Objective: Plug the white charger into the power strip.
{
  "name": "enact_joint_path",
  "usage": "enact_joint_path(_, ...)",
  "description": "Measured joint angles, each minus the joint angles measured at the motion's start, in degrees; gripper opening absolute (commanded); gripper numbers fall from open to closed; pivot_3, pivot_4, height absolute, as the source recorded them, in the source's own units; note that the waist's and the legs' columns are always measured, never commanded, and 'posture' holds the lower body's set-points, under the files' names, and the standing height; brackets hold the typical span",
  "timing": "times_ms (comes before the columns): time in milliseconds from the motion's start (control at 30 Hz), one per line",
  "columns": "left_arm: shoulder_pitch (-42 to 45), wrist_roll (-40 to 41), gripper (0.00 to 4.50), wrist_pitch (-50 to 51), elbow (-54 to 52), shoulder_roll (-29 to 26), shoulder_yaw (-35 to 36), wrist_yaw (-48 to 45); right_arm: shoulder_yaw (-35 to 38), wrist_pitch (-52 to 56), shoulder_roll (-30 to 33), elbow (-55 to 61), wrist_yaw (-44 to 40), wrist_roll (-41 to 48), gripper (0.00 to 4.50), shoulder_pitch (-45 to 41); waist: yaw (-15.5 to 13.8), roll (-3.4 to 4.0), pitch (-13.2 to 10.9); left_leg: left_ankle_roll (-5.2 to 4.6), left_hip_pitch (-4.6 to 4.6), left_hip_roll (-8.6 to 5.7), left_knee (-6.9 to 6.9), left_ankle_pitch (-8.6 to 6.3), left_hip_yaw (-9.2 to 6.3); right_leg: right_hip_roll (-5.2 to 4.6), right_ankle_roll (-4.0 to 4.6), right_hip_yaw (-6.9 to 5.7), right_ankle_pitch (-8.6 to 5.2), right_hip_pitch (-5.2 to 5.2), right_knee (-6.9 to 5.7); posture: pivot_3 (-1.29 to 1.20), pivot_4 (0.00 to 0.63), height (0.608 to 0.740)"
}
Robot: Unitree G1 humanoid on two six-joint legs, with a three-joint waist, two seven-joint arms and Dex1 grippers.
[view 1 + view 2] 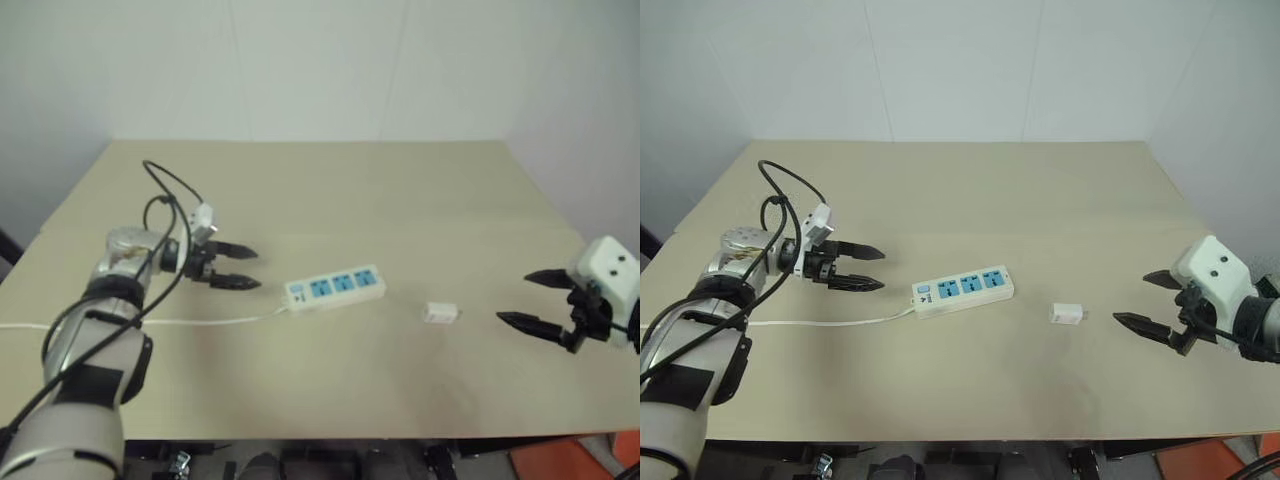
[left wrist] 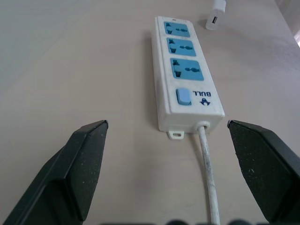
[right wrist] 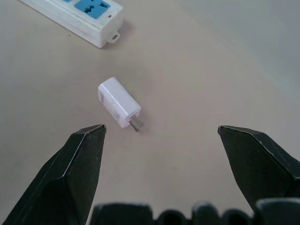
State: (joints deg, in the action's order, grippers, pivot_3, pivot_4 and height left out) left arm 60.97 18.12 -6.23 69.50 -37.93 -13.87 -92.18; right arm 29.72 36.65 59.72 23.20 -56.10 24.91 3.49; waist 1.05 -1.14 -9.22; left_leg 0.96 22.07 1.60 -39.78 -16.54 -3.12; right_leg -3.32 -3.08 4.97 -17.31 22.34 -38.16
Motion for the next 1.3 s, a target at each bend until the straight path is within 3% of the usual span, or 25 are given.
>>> enact_joint_path(267, -11.77, 4.99, 4.47, -8.55, -11.52, 4.73, 0.15, -0.01, -2.37, 2.64, -6.25, 6.81, 7.25, 1.34, 4.5, -1.38, -0.37, 0.0, 0.0, 0.01, 0.0, 0.03, -0.07, 0.01, -0.02, -0.03, -0.01, 0.0, 0.01, -0.03, -0.1, 0.0, 0.15, 0.74)
enact_joint_path(400, -13.35, 6.67, 4.47, -11.29, -13.83, 5.78, -1.78, -0.06, -3.51, 3.96, -6.96, 8.78, 9.11, 2.32, 4.5, -1.45, -0.33, 0.0, 0.0, 0.01, 0.04, 0.0, -0.08, 0.0, -0.02, -0.03, -0.01, 0.0, 0.01, 0.0, -0.08, 0.0, 0.15, 0.74)
enact_joint_path(600, -12.99, 6.28, 4.47, -17.4, -9.98, 9.26, 0.1, -0.1, -2.4, 6.43, -7.09, 12.97, 10.8, 3.58, 4.5, 0.51, -0.35, 0.0, 0.0, 0.01, 0.01, -0.01, -0.08, 0.0, -0.02, -0.02, -0.01, 0.0, 0.01, -0.02, -0.08, 0.0, 0.15, 0.74)
enact_joint_path(900, -9.21, 3.15, 4.47, -18.76, -3.09, 14.31, 8.81, 0.69, 0.51, 8.49, -8.27, 16.42, 12.84, 5.64, 4.5, 4.1, -0.16, 0.0, 0.0, 0.0, 0.0, -0.04, -0.09, 0.0, -0.05, -0.02, -0.01, -0.04, 0.01, -0.05, -0.08, 0.0, 0.15, 0.74)
enact_joint_path(1033, -9.2, 0.0, 4.47, -18.76, -0.92, 15.36, 9.6, 0.32, 0.52, 9.04, -8.51, 16.87, 13.44, 5.73, 4.5, 4.61, -0.05, 0.0, 0.0, 0.0, -0.02, -0.05, -0.09, 0.01, -0.05, -0.02, -0.01, -0.04, 0.01, -0.06, -0.08, 0.0, 0.15, 0.74)
enact_joint_path(1300, -9.67, -5.87, 4.47, -23.63, 3.13, 19.43, 12.37, 9.2, 1.23, 9.7, -8.53, 17.28, 14.03, 5.89, 4.5, 6.74, -0.4, -0.01, 0.0, 0.0, -0.01, -0.06, -0.09, 0.0, -0.06, -0.04, -0.02, -0.04, 0.01, -0.09, -0.07, 0.0, 0.15, 0.74)
